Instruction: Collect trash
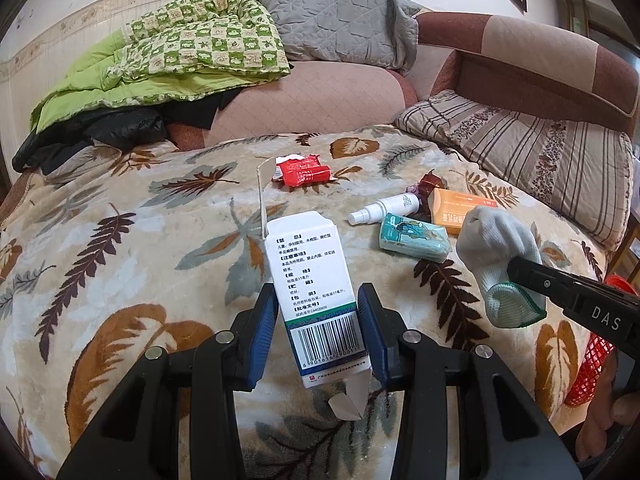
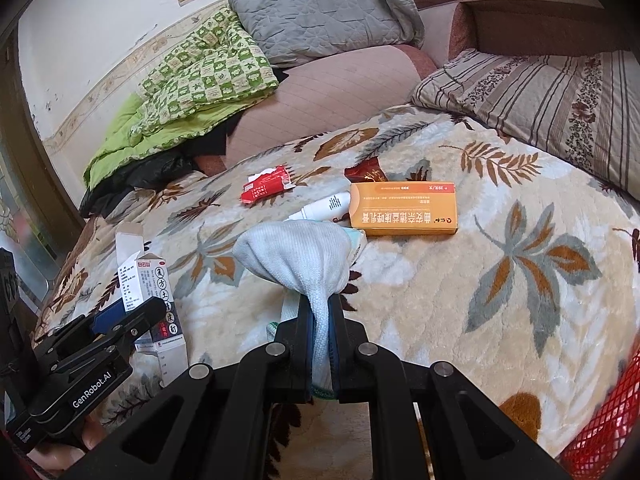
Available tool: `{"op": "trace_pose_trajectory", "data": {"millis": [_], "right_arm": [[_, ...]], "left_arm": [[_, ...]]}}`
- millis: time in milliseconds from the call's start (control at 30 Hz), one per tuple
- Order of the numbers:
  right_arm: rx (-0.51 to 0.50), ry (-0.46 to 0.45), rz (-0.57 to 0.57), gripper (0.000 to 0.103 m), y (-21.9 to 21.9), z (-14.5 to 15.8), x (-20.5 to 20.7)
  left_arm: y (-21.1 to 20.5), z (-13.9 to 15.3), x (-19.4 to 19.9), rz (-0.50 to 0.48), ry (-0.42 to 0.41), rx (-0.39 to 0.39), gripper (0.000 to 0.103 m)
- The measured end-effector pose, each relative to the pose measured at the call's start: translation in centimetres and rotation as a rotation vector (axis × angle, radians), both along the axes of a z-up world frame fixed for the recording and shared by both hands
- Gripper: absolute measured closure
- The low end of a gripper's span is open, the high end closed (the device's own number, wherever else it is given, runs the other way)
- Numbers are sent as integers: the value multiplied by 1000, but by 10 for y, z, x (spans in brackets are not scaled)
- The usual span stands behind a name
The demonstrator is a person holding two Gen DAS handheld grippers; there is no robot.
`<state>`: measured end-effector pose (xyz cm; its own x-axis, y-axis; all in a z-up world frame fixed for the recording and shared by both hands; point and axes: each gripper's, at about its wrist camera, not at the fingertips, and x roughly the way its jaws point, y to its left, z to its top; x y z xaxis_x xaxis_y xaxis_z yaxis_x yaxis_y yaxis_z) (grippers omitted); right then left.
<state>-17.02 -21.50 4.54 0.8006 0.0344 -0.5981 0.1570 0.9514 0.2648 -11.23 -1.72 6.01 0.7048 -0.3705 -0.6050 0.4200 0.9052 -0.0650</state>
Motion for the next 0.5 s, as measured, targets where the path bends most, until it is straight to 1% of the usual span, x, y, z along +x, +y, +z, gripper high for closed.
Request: {"op": "trace_pose_trajectory", "data": {"millis": [500], "right_arm": [[-31,0,11,96,6,2,0]], "left_arm": [[1,1,-1,0,-3,0,63]]}}
